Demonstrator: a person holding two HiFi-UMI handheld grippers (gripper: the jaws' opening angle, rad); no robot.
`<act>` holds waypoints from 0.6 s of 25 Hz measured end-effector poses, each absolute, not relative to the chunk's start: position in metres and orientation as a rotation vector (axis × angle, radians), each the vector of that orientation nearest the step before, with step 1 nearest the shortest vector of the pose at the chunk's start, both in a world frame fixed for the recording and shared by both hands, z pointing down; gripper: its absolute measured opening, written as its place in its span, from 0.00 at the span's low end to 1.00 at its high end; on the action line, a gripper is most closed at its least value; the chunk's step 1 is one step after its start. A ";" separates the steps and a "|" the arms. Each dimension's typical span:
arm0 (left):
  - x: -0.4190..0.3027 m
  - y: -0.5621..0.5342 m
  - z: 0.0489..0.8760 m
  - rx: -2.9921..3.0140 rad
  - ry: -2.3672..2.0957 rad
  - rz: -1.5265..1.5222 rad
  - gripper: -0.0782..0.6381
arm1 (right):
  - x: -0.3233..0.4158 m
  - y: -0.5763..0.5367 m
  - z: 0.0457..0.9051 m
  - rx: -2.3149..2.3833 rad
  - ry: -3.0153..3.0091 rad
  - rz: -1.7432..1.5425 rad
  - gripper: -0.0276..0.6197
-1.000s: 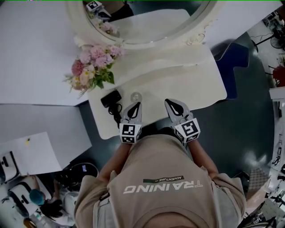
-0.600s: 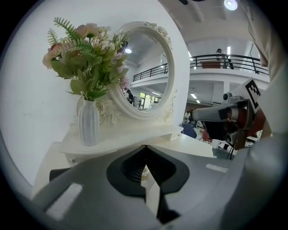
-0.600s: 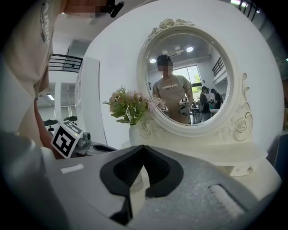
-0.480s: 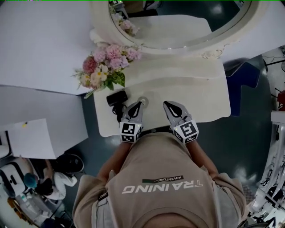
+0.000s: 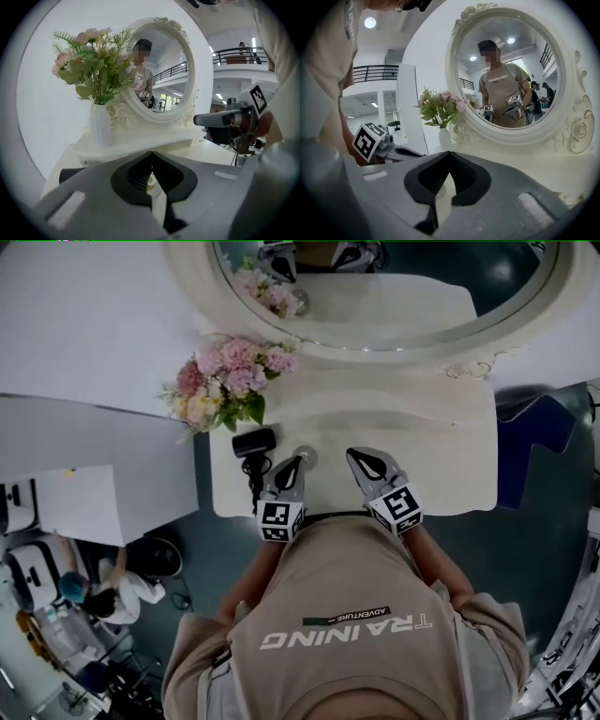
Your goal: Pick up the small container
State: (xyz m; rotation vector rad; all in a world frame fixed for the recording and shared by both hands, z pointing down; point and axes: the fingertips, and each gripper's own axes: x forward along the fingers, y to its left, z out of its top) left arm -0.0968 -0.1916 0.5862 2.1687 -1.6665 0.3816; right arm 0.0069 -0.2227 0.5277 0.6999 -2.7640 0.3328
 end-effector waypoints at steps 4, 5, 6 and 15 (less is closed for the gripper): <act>-0.096 -0.189 0.585 2.117 -1.716 0.376 0.16 | 0.011 -0.223 0.537 0.614 -2.768 0.348 0.05; -0.096 -0.189 0.586 2.107 -1.727 0.376 0.16 | 0.010 -0.223 0.540 0.592 -2.767 0.347 0.05; -0.097 -0.188 0.587 2.096 -1.738 0.376 0.17 | 0.009 -0.224 0.542 0.573 -2.767 0.344 0.05; -0.101 -0.193 0.617 2.005 -1.779 0.411 0.51 | 0.006 -0.217 0.546 0.513 -2.761 0.350 0.05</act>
